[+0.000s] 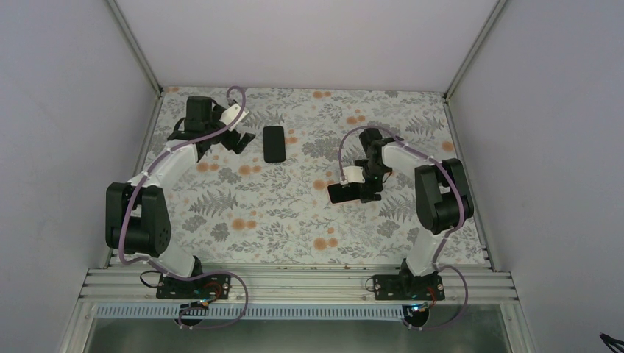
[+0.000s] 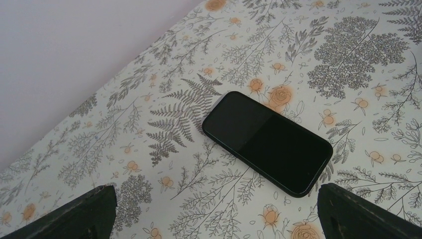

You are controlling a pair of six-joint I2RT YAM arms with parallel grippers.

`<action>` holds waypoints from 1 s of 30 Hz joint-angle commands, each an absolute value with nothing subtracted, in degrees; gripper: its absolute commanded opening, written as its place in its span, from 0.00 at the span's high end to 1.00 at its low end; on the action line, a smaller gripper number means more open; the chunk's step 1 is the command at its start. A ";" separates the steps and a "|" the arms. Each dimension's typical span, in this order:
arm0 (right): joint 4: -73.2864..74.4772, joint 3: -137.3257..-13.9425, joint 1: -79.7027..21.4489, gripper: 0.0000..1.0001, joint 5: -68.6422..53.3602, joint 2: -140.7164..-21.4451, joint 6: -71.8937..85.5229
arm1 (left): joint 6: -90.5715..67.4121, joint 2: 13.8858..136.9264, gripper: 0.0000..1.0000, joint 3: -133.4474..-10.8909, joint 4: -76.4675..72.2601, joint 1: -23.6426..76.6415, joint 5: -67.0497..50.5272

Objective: Take the phone out of the phone case

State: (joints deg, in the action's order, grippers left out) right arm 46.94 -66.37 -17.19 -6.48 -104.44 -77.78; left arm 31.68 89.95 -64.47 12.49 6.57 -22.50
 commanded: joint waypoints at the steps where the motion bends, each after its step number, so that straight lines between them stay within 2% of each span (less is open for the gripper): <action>1: 44.59 -65.65 -17.26 0.00 -5.64 -104.74 -78.79 | 31.21 88.96 0.00 -64.14 10.76 6.77 -22.67; 13: 43.01 -62.89 -16.89 0.01 -3.17 -106.15 -78.07 | 32.57 87.62 0.00 -62.91 11.09 7.84 -21.10; 16: 41.91 -61.74 -16.92 0.08 -3.96 -105.31 -77.98 | 32.94 87.64 0.00 -63.59 12.13 8.88 -20.74; 18: 41.64 -61.61 -16.89 0.20 -4.12 -105.14 -77.54 | 32.82 87.94 0.00 -64.45 13.13 9.39 -21.20; 20: 41.29 -61.49 -16.92 0.27 -4.15 -105.06 -76.76 | 32.56 88.21 0.00 -65.62 13.76 9.98 -21.55; 30: 36.34 -60.38 -16.39 0.28 -6.84 -100.63 -72.43 | 30.99 90.19 0.00 -67.05 14.41 11.87 -23.84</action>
State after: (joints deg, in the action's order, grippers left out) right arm 41.36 -61.71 -17.08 -5.02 -101.93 -75.35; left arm 32.16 89.49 -64.34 13.45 11.49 -21.10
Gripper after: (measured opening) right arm 0.825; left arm 0.999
